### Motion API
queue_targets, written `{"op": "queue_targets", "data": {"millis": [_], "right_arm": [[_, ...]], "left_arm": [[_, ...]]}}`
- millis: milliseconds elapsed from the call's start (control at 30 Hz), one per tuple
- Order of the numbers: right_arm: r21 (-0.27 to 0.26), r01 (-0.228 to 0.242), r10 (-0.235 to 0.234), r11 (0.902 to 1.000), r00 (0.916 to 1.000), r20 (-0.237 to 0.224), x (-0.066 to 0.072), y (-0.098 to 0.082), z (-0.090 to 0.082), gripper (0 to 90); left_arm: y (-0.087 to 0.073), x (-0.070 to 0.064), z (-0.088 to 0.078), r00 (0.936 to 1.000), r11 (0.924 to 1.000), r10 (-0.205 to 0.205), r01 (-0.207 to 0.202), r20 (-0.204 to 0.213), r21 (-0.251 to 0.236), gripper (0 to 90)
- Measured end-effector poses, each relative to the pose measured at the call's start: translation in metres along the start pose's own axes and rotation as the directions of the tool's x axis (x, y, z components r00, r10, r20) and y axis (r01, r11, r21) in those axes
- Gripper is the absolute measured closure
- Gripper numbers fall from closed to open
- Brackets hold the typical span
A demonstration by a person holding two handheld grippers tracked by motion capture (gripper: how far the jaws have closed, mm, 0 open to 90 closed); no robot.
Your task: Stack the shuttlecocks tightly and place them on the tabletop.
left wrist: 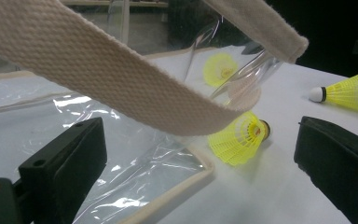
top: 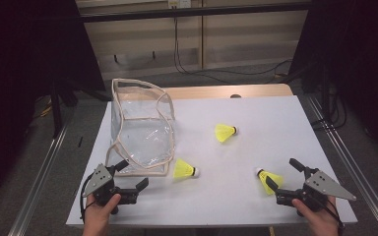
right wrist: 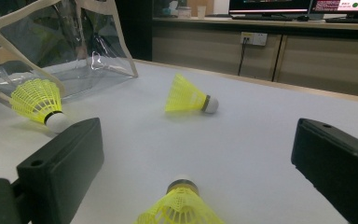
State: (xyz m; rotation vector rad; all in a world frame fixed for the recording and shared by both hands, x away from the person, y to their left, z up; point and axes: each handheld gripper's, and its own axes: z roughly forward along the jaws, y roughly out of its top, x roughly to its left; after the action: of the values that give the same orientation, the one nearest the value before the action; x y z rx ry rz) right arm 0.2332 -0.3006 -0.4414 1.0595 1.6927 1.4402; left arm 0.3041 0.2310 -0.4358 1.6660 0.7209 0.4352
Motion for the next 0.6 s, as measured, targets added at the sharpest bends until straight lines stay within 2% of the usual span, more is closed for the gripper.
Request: {"op": "queue_targets", "data": {"millis": [100, 167, 233, 333, 367, 400, 433, 500, 533, 567, 600], "right_arm": [[-0.003, -0.001, 0.001, 1.0, 1.0, -0.001, 0.0, 0.0, 0.0, 2.4], [-0.005, -0.001, 0.001, 1.0, 1.0, -0.002, 0.0, 0.0, 0.0, 2.5], [-0.002, 0.0, 0.0, 1.0, 1.0, 0.001, 0.0, 0.0, -0.001, 2.5], [-0.001, 0.002, -0.002, 1.0, 1.0, 0.0, 0.0, 0.0, 0.0, 2.5], [-0.002, 0.003, -0.003, 1.0, 1.0, 0.0, 0.0, 0.0, 0.0, 2.5], [0.0, 0.003, -0.003, 1.0, 1.0, 0.001, 0.0, 0.0, 0.0, 2.5], [0.0, 0.002, -0.002, 1.0, 1.0, 0.002, 0.0, 0.0, 0.0, 2.5], [0.0, 0.003, -0.003, 1.0, 1.0, 0.001, 0.0, 0.0, 0.0, 2.5], [-0.001, 0.002, -0.002, 1.0, 1.0, 0.0, 0.0, 0.0, 0.0, 2.5], [-0.002, 0.003, -0.003, 1.0, 1.0, 0.0, 0.0, 0.0, 0.0, 2.5], [0.0, 0.003, -0.003, 1.0, 1.0, 0.001, 0.0, 0.0, 0.0, 2.5]], "left_arm": [[0.0, -0.002, 0.001, 1.0, 0.9991, 0.001, -0.001, 0.003, 0.043, 2.2], [0.0, -0.001, 0.002, 0.999, 0.9975, 0.042, -0.043, 0.016, 0.056, 2.3], [0.0, -0.007, 0.004, 0.9998, 0.9989, 0.007, -0.008, 0.017, 0.046, 2.3], [0.001, -0.007, 0.004, 0.9994, 0.9972, 0.026, -0.028, 0.024, 0.069, 2.3], [0.001, -0.006, 0.004, 0.9985, 0.9949, 0.048, -0.051, 0.027, 0.087, 2.3], [0.0, -0.009, 0.007, 0.9992, 0.9965, 0.024, -0.027, 0.03, 0.08, 2.3], [0.0, -0.008, 0.007, 0.9987, 0.9945, 0.044, -0.046, 0.027, 0.094, 2.3], [0.0, -0.01, 0.009, 0.9993, 0.9967, 0.014, -0.017, 0.036, 0.08, 2.2], [0.0, -0.01, 0.008, 0.9988, 0.9947, 0.031, -0.034, 0.038, 0.097, 2.2], [-0.001, -0.012, 0.009, 0.9993, 0.9962, 0.006, -0.009, 0.038, 0.086, 2.3], [-0.001, -0.011, 0.009, 0.999, 0.994, 0.026, -0.029, 0.035, 0.105, 2.2]]}}
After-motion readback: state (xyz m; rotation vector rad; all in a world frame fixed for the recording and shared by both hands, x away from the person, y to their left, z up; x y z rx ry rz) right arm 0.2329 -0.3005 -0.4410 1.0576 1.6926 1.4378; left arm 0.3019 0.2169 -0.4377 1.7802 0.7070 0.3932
